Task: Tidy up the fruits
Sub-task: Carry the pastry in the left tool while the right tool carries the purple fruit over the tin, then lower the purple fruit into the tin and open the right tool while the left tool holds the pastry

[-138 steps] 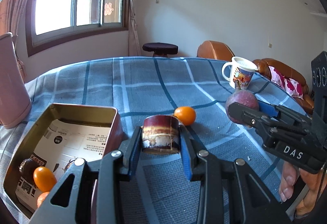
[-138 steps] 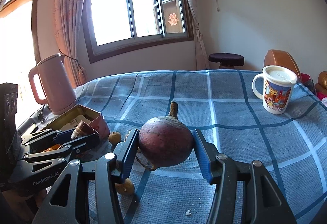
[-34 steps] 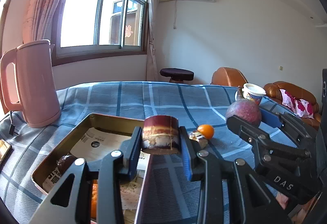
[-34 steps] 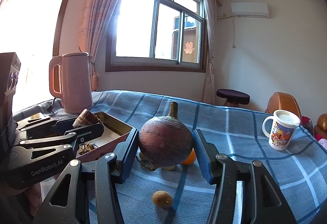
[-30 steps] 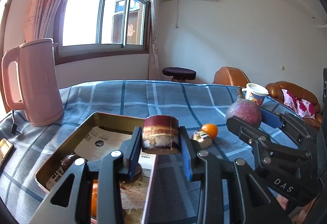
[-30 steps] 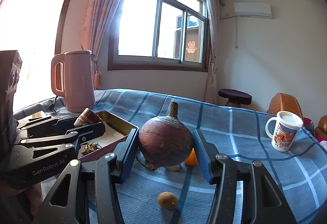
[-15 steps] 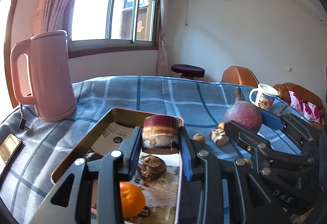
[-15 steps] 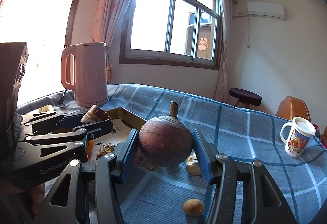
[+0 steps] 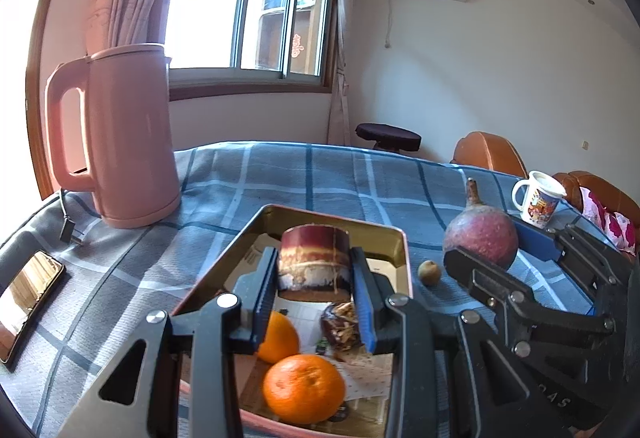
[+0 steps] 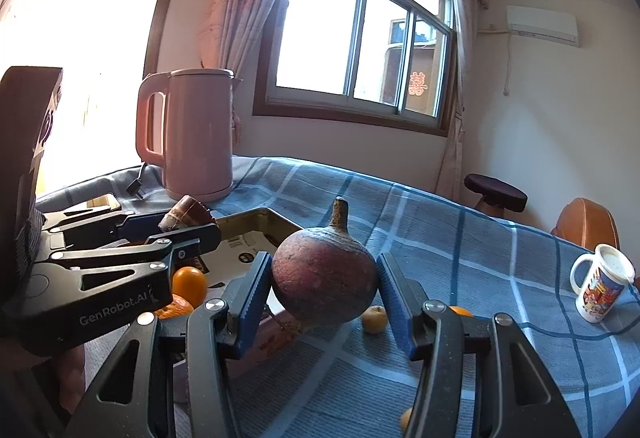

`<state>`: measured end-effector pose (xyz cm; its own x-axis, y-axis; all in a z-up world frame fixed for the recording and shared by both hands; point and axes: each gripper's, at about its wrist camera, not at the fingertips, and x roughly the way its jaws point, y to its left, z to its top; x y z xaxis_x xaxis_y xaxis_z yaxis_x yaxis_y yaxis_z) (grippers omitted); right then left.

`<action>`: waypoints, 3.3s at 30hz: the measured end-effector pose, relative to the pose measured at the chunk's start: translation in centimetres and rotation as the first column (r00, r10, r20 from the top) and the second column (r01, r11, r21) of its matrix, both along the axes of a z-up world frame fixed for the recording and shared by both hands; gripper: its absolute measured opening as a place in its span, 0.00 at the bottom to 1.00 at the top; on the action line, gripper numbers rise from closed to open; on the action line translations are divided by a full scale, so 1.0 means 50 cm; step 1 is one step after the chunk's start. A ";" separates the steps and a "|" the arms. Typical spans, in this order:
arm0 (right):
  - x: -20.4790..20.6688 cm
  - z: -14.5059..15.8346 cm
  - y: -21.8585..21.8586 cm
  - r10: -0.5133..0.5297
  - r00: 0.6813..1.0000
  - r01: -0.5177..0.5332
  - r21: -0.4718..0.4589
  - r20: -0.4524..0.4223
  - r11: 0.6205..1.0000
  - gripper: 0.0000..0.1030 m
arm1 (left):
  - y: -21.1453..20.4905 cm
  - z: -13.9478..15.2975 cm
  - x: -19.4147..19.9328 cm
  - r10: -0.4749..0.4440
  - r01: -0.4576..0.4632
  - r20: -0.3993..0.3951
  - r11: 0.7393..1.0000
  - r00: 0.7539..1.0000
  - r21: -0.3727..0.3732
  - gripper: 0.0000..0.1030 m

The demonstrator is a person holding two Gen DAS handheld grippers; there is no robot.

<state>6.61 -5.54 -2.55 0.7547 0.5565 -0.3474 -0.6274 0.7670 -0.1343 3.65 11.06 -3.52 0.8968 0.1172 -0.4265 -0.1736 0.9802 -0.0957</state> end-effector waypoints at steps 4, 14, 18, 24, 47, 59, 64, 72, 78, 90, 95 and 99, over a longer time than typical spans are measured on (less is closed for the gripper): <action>-0.003 0.000 0.020 0.017 1.000 -0.017 -0.009 0.001 1.000 0.54 | 0.016 -0.001 -0.002 0.018 -0.018 -0.008 1.000 1.000 -0.003 0.36; -0.002 -0.003 0.050 0.050 0.999 -0.050 -0.018 -0.016 0.999 0.54 | 0.043 -0.004 -0.006 0.051 -0.051 -0.027 0.999 0.998 0.008 0.36; -0.006 -0.006 0.065 0.065 0.998 -0.065 -0.026 -0.018 0.998 0.54 | 0.056 -0.009 -0.005 0.060 -0.060 -0.042 0.998 0.997 0.006 0.36; -0.009 -0.017 0.087 0.087 0.996 -0.089 -0.051 -0.028 0.995 0.54 | 0.069 -0.012 -0.003 0.073 -0.073 -0.060 0.997 0.995 0.001 0.36; 0.005 -0.043 0.140 0.161 0.980 -0.178 -0.145 -0.120 0.973 0.54 | 0.083 -0.024 0.014 0.078 -0.081 -0.129 0.997 0.988 -0.015 0.36; 0.009 -0.061 0.169 0.182 0.968 -0.216 -0.204 -0.172 0.955 0.54 | 0.090 -0.032 0.024 0.069 -0.075 -0.165 0.997 0.984 -0.035 0.36; 0.004 -0.065 0.174 0.195 0.965 -0.231 -0.220 -0.173 0.948 0.54 | 0.091 -0.034 0.027 0.069 -0.076 -0.178 0.996 0.982 -0.035 0.36; 0.004 -0.065 0.173 0.200 0.964 -0.237 -0.220 -0.178 0.946 0.54 | 0.090 -0.035 0.029 0.071 -0.078 -0.183 0.997 0.981 -0.030 0.36; 0.003 -0.065 0.174 0.202 0.963 -0.240 -0.219 -0.180 0.946 0.54 | 0.091 -0.035 0.029 0.073 -0.079 -0.184 0.996 0.980 -0.029 0.36; 0.005 -0.062 0.169 0.194 0.964 -0.229 -0.199 -0.181 0.953 0.70 | 0.082 -0.023 0.009 0.114 -0.113 -0.127 0.993 0.985 0.019 0.85; -0.005 -0.053 0.151 0.192 0.967 -0.219 -0.169 -0.165 0.961 0.71 | 0.087 -0.008 -0.024 0.124 -0.125 -0.036 0.992 0.992 -0.004 0.93; -0.012 -0.030 0.094 0.163 0.977 -0.179 -0.117 -0.134 0.977 0.71 | 0.099 -0.004 -0.043 0.139 -0.138 0.004 0.989 0.990 -0.051 0.95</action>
<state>6.01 -0.83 -4.02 0.5993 0.6186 -0.5081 -0.7657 0.6282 -0.1382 1.51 16.01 -3.71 0.8766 0.2191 -0.4284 -0.3064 0.9407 -0.1459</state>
